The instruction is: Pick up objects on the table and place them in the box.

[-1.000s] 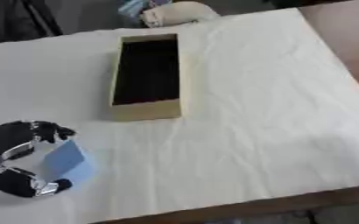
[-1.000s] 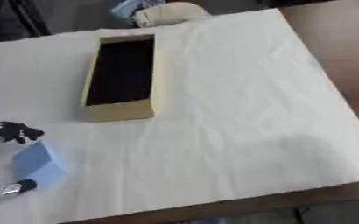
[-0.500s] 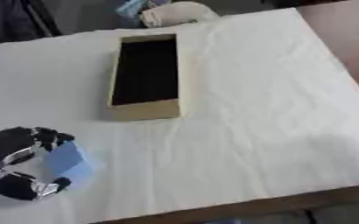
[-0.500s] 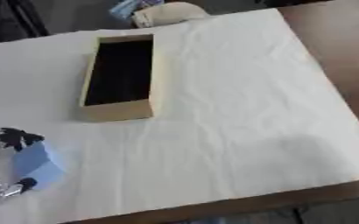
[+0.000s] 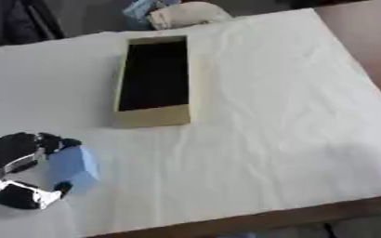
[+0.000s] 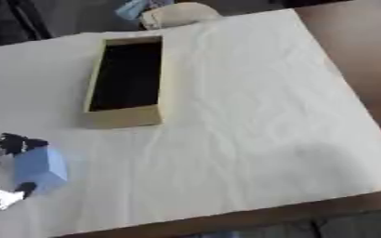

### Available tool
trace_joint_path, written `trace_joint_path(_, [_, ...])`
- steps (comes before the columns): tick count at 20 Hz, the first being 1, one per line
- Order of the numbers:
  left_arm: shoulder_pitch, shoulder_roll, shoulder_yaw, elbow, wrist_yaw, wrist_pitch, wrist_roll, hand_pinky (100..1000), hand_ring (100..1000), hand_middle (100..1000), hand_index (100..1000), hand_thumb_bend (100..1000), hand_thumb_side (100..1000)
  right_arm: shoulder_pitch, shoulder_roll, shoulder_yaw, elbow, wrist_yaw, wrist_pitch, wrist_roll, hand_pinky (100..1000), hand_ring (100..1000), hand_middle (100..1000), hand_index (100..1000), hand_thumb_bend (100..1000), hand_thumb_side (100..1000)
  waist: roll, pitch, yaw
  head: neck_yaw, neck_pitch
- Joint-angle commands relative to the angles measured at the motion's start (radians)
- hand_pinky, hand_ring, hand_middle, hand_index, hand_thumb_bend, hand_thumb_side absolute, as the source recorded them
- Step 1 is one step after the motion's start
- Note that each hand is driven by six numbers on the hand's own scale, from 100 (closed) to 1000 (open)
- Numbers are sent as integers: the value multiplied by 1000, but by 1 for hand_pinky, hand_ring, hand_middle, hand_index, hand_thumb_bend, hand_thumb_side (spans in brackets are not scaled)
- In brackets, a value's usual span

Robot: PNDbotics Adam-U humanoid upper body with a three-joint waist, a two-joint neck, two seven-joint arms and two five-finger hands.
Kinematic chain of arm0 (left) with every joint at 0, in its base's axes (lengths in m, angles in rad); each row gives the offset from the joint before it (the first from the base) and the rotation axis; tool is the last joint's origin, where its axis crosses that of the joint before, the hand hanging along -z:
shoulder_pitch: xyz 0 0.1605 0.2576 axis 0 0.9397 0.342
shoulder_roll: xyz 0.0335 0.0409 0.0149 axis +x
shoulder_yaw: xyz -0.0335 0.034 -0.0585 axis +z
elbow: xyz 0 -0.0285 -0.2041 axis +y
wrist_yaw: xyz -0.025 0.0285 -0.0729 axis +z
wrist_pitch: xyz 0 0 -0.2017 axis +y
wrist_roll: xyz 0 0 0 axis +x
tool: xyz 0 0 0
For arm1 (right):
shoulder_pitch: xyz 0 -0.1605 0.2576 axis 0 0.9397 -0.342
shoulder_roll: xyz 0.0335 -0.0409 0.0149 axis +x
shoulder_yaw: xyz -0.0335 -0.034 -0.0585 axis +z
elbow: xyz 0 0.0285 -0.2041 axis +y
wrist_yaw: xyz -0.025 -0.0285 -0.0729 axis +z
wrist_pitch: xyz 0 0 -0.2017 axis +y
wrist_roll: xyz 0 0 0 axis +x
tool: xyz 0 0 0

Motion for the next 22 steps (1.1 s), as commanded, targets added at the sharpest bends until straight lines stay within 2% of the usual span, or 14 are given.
trace_joint_path(1, [-55, 73, 38, -26, 31, -13, 10, 745, 627, 661, 908, 100, 392, -5, -26, -3, -20, -5, 0, 3, 850, 850, 790, 843, 100, 512, -2, -14, -1, -3, -10])
trace_joint_path(6, [-214, 126, 9, 58, 106, -52, -25, 749, 627, 656, 904, 100, 395, -4, -27, 2, -20, -8, 0, 8, 850, 850, 788, 843, 100, 505, -1, -16, -10, 0, -13])
trace_joint_path(10, [-388, 112, -51, 185, 111, -111, -88, 764, 647, 674, 906, 100, 400, -5, -28, 7, -20, -11, 2, 14, 850, 850, 787, 843, 100, 511, 1, -19, -19, 2, -16])
trace_joint_path(16, [-591, 4, -123, 393, 39, -214, -160, 771, 654, 676, 905, 100, 399, -6, -28, 16, -20, -19, 4, 25, 850, 851, 787, 843, 100, 510, 0, -22, -32, 6, -21])
trace_joint_path(22, [-700, -111, -149, 574, -46, -284, -158, 771, 655, 670, 908, 100, 394, -7, -24, 22, -20, -26, 8, 32, 851, 851, 787, 843, 100, 508, 0, -23, -46, 20, -28])
